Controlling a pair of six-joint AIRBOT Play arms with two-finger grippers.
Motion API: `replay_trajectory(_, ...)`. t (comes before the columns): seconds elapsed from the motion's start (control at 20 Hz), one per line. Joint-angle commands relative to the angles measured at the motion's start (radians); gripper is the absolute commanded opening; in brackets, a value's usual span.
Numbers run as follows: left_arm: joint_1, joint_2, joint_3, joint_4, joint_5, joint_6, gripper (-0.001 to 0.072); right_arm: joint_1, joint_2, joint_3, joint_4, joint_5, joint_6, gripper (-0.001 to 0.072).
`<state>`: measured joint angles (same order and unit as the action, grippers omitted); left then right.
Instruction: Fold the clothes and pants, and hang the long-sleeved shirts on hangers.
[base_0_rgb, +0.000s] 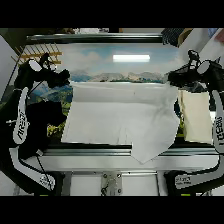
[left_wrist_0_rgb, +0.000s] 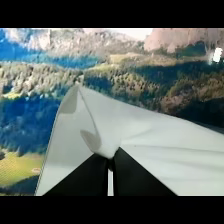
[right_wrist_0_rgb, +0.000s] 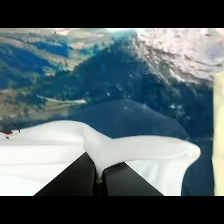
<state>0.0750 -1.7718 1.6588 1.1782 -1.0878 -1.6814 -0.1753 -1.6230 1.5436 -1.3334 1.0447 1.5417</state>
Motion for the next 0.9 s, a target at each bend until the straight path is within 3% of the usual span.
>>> replay_trajectory(0.0,-0.008,0.067,-0.140,0.002,0.038,0.036,0.0006,-0.003,0.064,-0.098,-0.049,0.020,0.000,0.0013)
replay_trajectory(0.35,-0.011,0.145,-0.404,-0.003,0.128,0.036,0.0006,-0.003,0.256,-0.511,-0.102,-0.066,0.005,0.0013)
replay_trajectory(0.75,-0.011,0.153,-0.489,-0.004,0.118,0.034,0.0007,-0.003,0.258,-0.607,-0.095,-0.077,0.016,0.0028)
replay_trajectory(0.8,-0.011,0.161,-0.489,-0.003,0.121,0.035,0.0087,-0.003,0.259,-0.607,-0.091,-0.076,0.031,0.0084)
replay_trajectory(0.85,-0.011,0.177,-0.489,-0.003,0.128,0.035,0.0421,-0.004,0.265,-0.602,-0.079,-0.076,0.030,0.0331)
